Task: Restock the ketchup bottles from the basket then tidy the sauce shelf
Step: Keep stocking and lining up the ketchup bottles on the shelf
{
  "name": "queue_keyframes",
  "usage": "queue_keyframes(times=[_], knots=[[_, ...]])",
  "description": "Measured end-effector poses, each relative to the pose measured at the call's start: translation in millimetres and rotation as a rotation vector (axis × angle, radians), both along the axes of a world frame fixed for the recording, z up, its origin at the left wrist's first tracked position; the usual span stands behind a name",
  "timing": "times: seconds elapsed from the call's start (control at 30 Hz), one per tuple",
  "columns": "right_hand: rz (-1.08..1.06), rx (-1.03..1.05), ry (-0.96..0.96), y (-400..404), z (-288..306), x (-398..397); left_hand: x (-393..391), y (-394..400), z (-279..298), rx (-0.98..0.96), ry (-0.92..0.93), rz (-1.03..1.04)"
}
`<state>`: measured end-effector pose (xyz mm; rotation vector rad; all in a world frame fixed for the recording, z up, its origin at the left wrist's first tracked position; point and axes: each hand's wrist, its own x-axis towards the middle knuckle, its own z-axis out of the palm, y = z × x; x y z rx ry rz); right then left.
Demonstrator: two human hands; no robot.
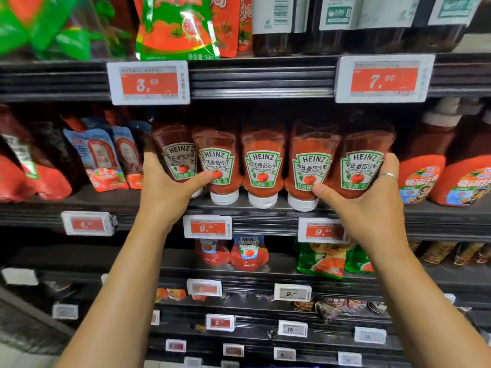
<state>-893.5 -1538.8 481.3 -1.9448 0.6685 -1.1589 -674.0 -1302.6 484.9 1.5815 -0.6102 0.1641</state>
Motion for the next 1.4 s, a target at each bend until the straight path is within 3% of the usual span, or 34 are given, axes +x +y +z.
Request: queue_keyframes(times=[0.2,0.57,1.03,1.4], knots=[[-0.015,-0.026,0.059,-17,-4,-5,15,13,4,0.046,0.034,0.001],[-0.060,-0.046,0.094,-19,-6,-10,33,30,-3,0.030,0.153,-0.284],[-0.082,-0.005,0.154,-14,-9,-8,39,26,-19,0.007,0.115,-0.280],[-0.037,-0.027,0.248,-10,-4,-14,28,26,-6,0.173,0.145,-0.180]])
